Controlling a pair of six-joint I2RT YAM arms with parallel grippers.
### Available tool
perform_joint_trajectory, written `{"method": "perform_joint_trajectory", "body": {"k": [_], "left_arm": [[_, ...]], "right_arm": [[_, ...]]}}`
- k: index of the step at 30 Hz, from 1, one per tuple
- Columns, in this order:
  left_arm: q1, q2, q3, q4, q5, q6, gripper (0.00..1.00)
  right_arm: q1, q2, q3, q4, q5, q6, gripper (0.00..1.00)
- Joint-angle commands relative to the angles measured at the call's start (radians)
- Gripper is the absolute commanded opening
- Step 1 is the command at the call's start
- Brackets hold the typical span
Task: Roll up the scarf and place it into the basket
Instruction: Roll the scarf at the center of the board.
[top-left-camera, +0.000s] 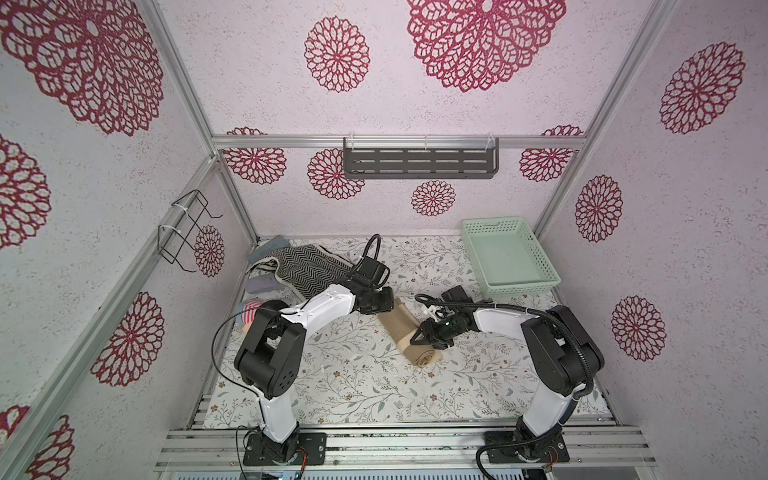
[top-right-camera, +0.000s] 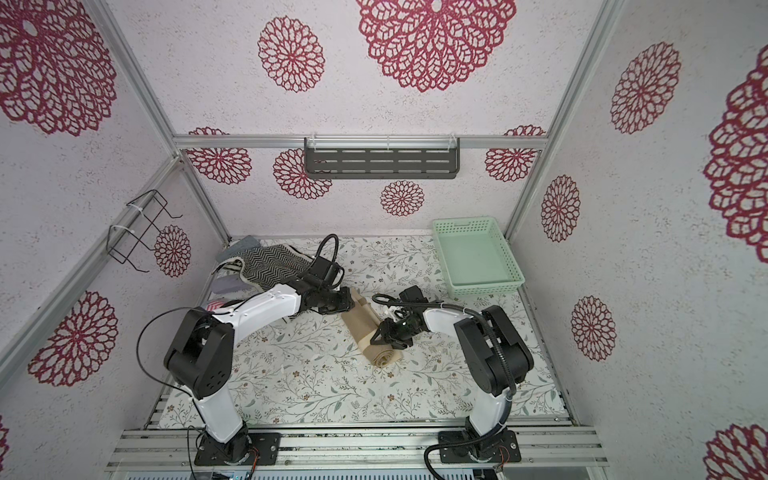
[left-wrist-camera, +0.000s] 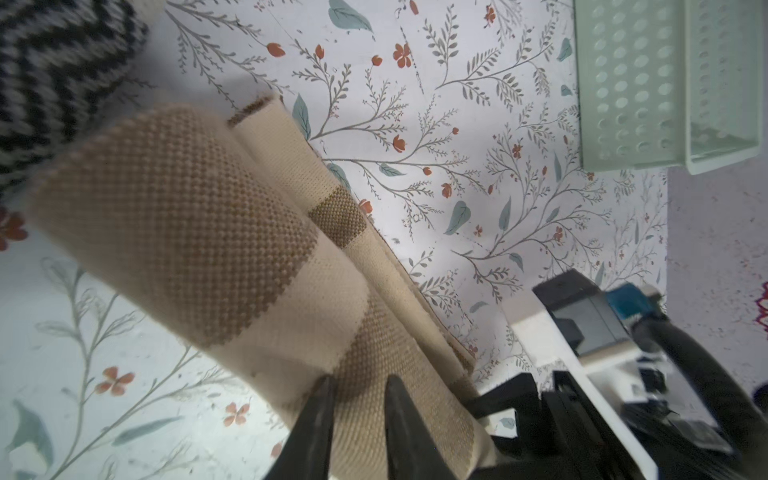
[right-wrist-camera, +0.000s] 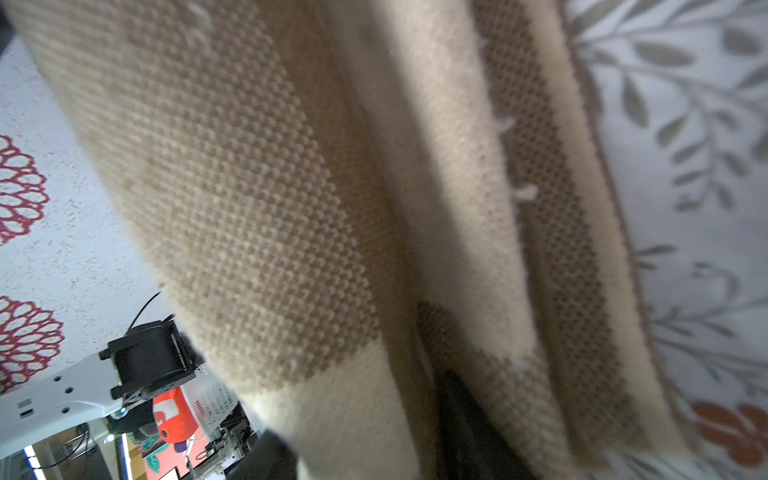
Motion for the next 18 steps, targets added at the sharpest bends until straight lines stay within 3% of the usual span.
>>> {"method": "perform_joint_trajectory", "body": {"k": [1, 13, 14, 15, 18], "left_arm": [[-0.004, 0.064, 0.092, 0.0, -0.015, 0.027, 0.25], [0.002, 0.247, 0.139, 0.078, 0.015, 0.011, 0.22], [0.001, 0.254, 0.134, 0.096, 0.02, 0.007, 0.22], [0.001, 0.262, 0.131, 0.107, 0.025, 0.002, 0.22], [0.001, 0.283, 0.14, 0.114, 0.028, -0.001, 0.22]], "right_arm": [[-0.015, -0.05, 0.031, -0.123, 0.13, -0.054, 0.53], [-0.013, -0.174, 0.061, -0.152, 0.255, -0.046, 0.75], [-0.013, -0.182, 0.068, -0.142, 0.256, -0.044, 0.79], [-0.012, -0.186, 0.078, -0.139, 0.259, -0.044, 0.98], [-0.012, -0.178, 0.108, -0.125, 0.27, -0.051, 0.99]]}}
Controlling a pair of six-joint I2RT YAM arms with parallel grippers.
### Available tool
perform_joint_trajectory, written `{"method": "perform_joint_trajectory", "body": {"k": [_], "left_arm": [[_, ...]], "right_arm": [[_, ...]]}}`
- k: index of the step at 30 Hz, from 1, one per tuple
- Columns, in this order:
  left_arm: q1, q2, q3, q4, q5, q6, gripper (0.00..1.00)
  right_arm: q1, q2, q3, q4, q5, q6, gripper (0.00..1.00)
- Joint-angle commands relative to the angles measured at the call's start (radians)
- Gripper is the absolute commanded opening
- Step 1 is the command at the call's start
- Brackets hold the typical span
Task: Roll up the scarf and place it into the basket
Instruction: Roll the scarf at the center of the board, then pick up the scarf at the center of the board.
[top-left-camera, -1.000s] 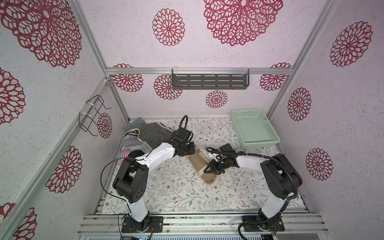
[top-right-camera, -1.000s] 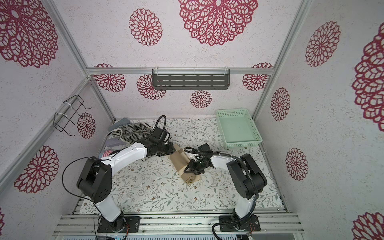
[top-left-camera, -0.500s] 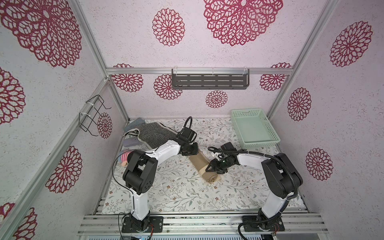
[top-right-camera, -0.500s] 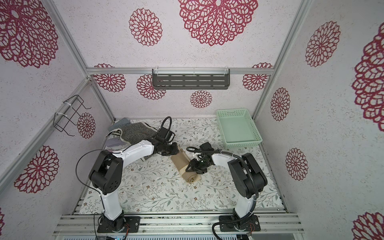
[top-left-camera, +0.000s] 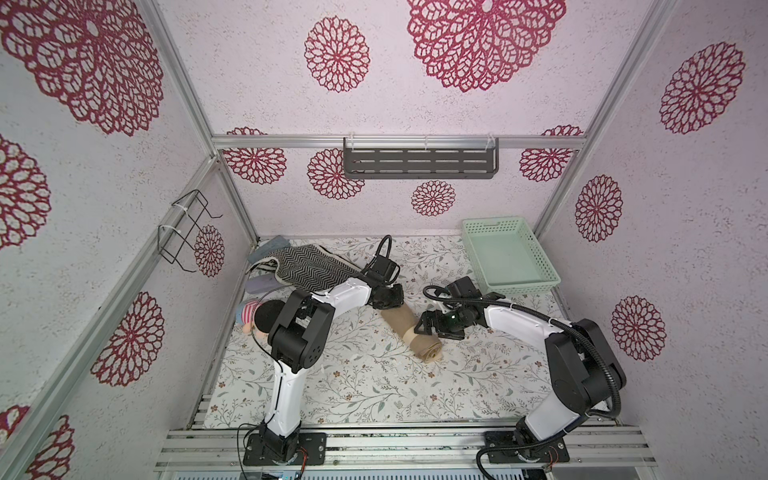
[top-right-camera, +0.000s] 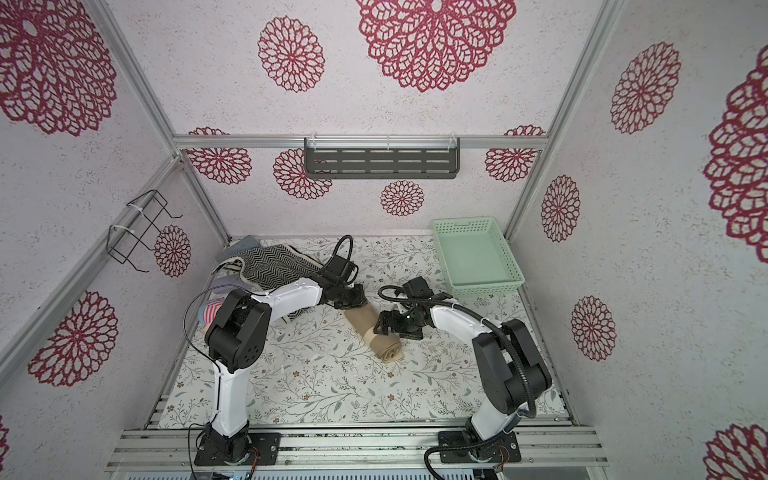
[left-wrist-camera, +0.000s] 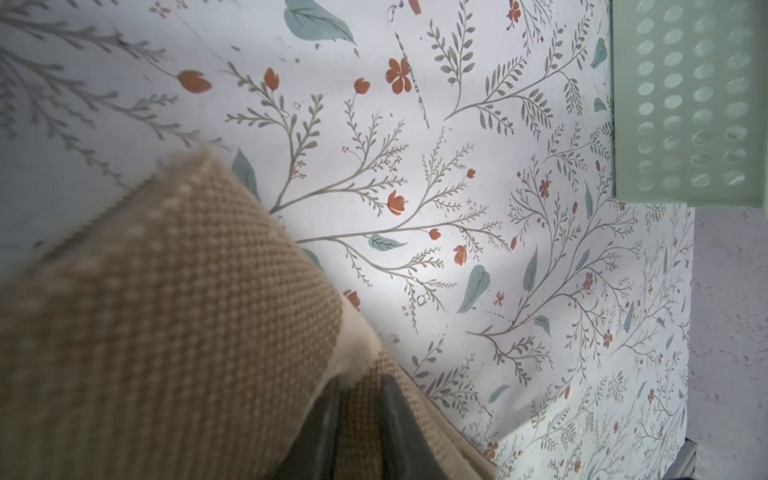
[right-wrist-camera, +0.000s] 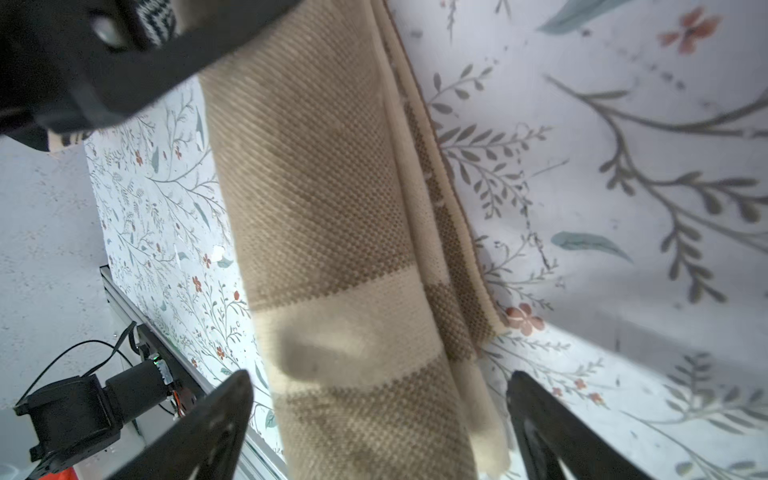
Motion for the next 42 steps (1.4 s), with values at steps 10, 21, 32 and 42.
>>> {"method": "perform_joint_trajectory", "body": {"k": [10, 21, 32, 42], "left_arm": [[0.001, 0.06, -0.001, 0.015, 0.002, -0.019, 0.22], [0.005, 0.005, -0.07, 0.019, -0.052, -0.039, 0.21], [0.013, -0.035, -0.11, 0.033, -0.075, -0.075, 0.21], [0.076, -0.309, -0.119, -0.074, -0.151, -0.057, 0.47]], "right_arm": [[-0.004, 0.151, 0.129, 0.026, 0.045, -0.072, 0.99], [0.002, 0.21, 0.005, 0.133, -0.016, -0.007, 0.88], [0.05, 0.235, -0.1, 0.282, -0.105, 0.109, 0.54], [0.043, 0.199, -0.014, 0.334, -0.138, 0.122, 0.0]]}}
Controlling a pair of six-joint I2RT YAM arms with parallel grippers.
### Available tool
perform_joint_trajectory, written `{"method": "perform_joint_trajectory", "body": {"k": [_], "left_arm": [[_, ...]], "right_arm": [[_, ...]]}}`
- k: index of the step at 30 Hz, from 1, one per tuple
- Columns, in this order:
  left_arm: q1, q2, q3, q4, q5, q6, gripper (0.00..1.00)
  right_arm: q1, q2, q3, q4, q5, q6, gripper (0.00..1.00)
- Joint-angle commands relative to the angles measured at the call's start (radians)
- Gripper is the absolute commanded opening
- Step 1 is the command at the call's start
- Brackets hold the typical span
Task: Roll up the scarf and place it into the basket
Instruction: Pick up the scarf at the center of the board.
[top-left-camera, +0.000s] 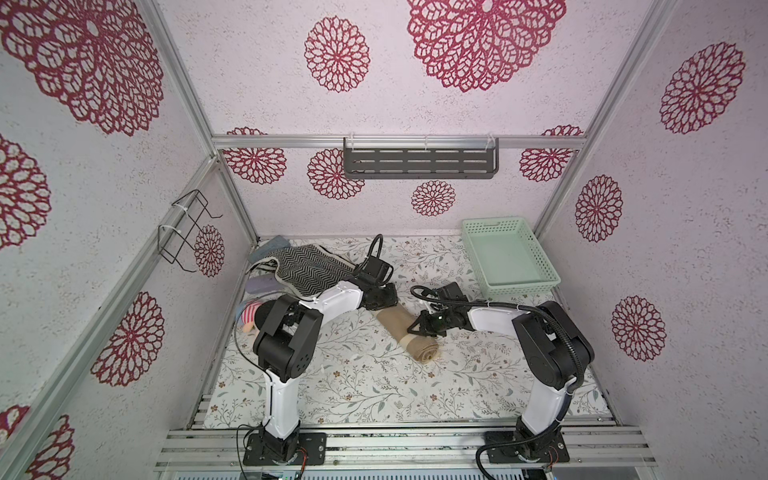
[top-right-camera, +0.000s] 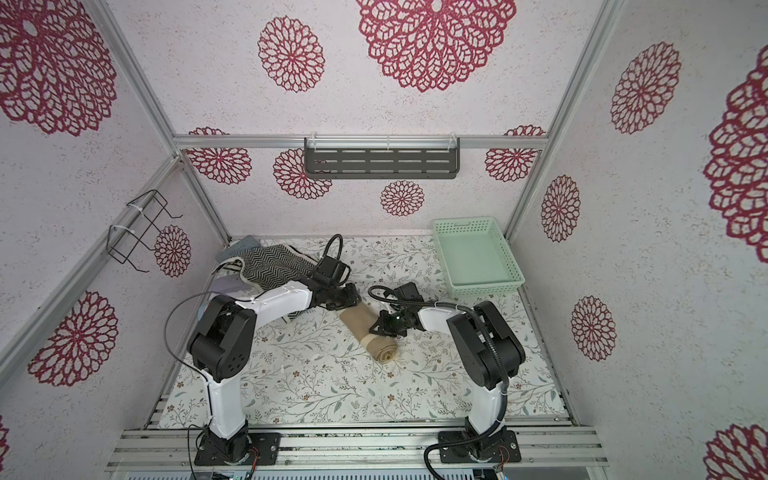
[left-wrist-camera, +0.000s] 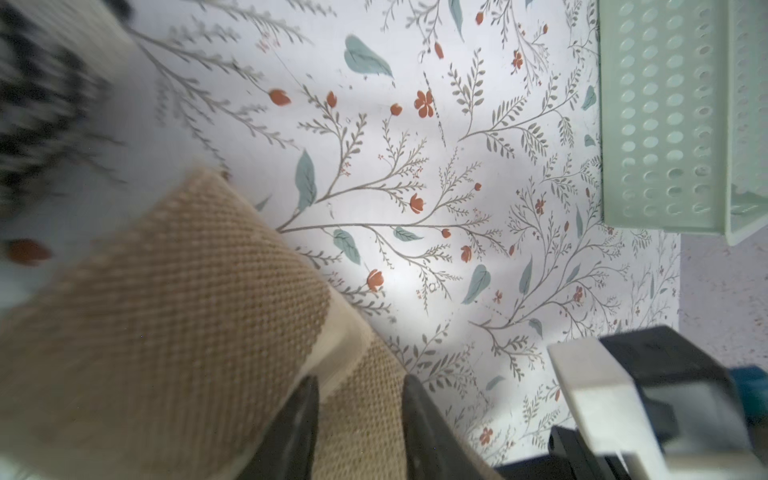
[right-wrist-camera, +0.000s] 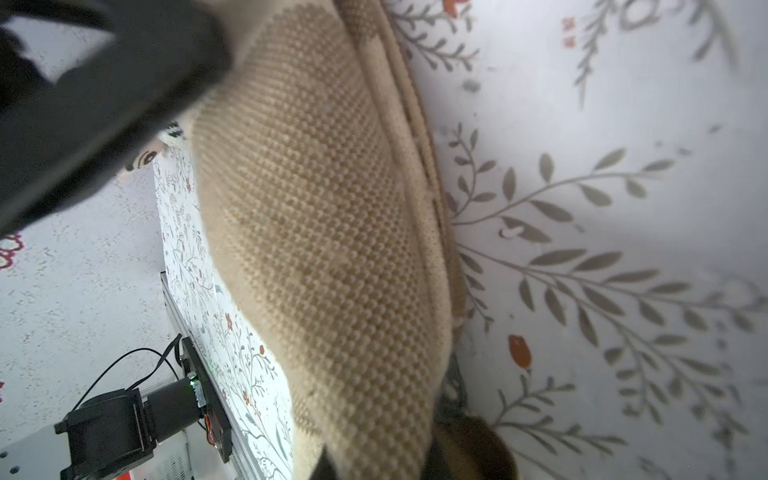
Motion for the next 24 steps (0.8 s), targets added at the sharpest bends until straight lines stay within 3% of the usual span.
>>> {"method": "perform_joint_trajectory", "body": {"k": [1, 5, 6, 15, 24], "left_arm": [[0.043, -0.158, 0.007, -0.068, -0.085, 0.014, 0.52], [0.08, -0.29, 0.016, -0.104, -0.131, 0.021, 0.95], [0.09, -0.319, 0.017, -0.11, -0.137, 0.023, 0.98], [0.136, -0.526, -0.079, -0.1, -0.254, 0.04, 0.98], [0.148, -0.597, -0.155, -0.053, -0.217, 0.034, 0.97]], "right_arm": [[0.002, -0.016, 0.025, -0.011, -0.003, 0.016, 0.0], [-0.008, -0.065, 0.043, 0.027, -0.042, 0.038, 0.0], [-0.011, -0.077, 0.049, 0.026, -0.048, 0.04, 0.0], [-0.102, -0.215, 0.12, -0.048, -0.067, -0.005, 0.0], [-0.327, -0.306, 0.247, -0.202, 0.022, -0.201, 0.0]]}}
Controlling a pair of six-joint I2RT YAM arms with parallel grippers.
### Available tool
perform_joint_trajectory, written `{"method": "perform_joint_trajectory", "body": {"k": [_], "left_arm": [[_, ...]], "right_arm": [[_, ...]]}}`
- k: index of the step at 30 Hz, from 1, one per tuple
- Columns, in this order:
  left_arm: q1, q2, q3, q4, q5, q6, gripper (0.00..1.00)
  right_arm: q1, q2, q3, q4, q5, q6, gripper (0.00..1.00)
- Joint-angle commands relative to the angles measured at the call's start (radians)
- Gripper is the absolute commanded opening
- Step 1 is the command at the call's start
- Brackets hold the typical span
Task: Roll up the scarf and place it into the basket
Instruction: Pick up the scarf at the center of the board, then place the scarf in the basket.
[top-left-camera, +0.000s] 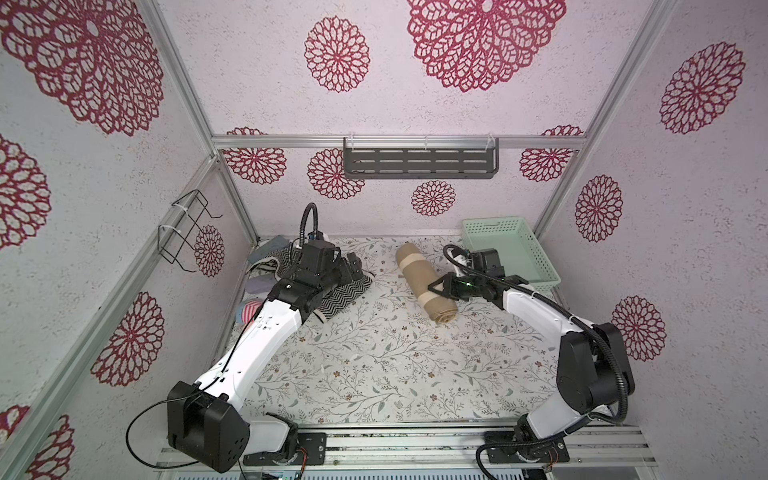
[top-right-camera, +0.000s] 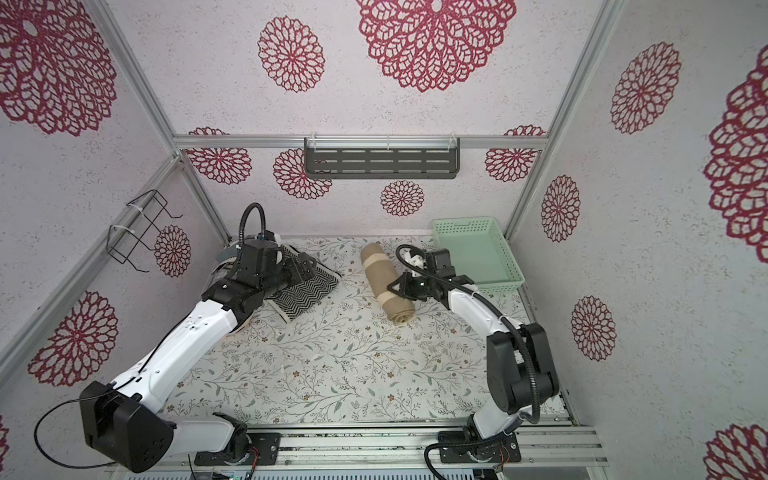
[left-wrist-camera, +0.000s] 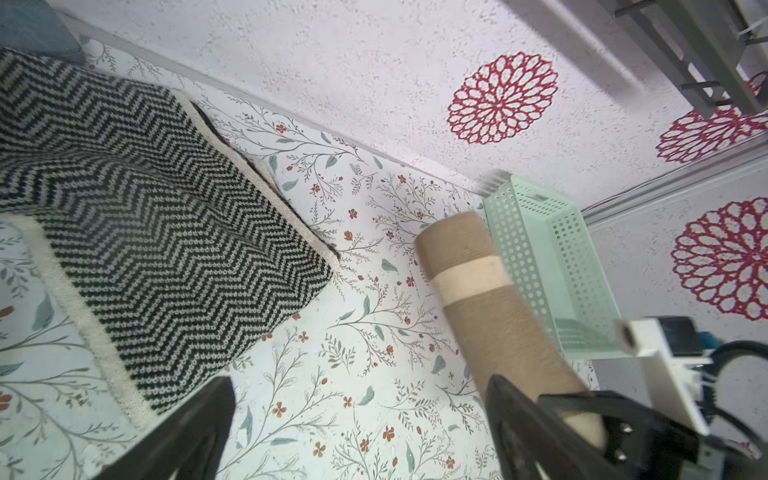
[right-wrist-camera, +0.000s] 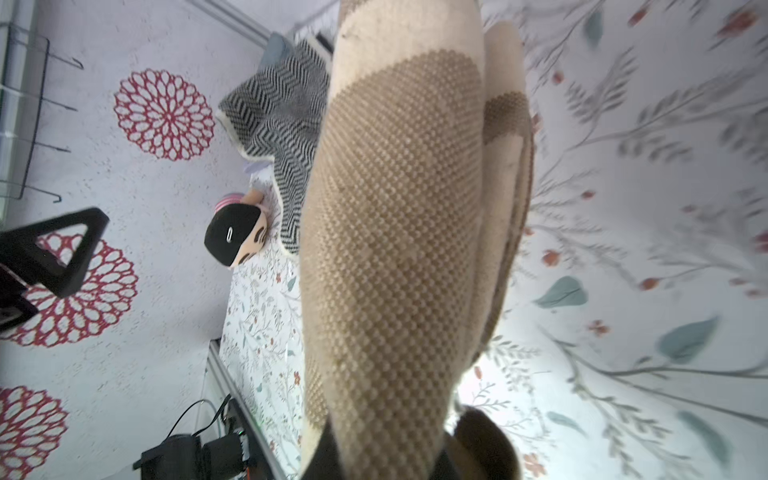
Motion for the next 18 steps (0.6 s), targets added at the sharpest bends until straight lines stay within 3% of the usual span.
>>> {"method": "perform_joint_trajectory", "body": {"k": [1, 8, 18], "left_arm": [[0.009, -0.026, -0.011, 0.03, 0.002, 0.003, 0.97], [0.012, -0.023, -0.025, 0.039, 0.004, -0.014, 0.98], [0.018, 0.008, -0.053, 0.064, 0.058, -0.045, 0.97]], "right_arm": [[-0.115, -0.07, 0.067, -0.029, 0.025, -0.129, 0.0], [-0.334, -0.066, 0.085, 0.096, 0.042, -0.241, 0.0], [-0.494, 0.098, 0.115, 0.366, -0.048, -0.181, 0.0]]}}
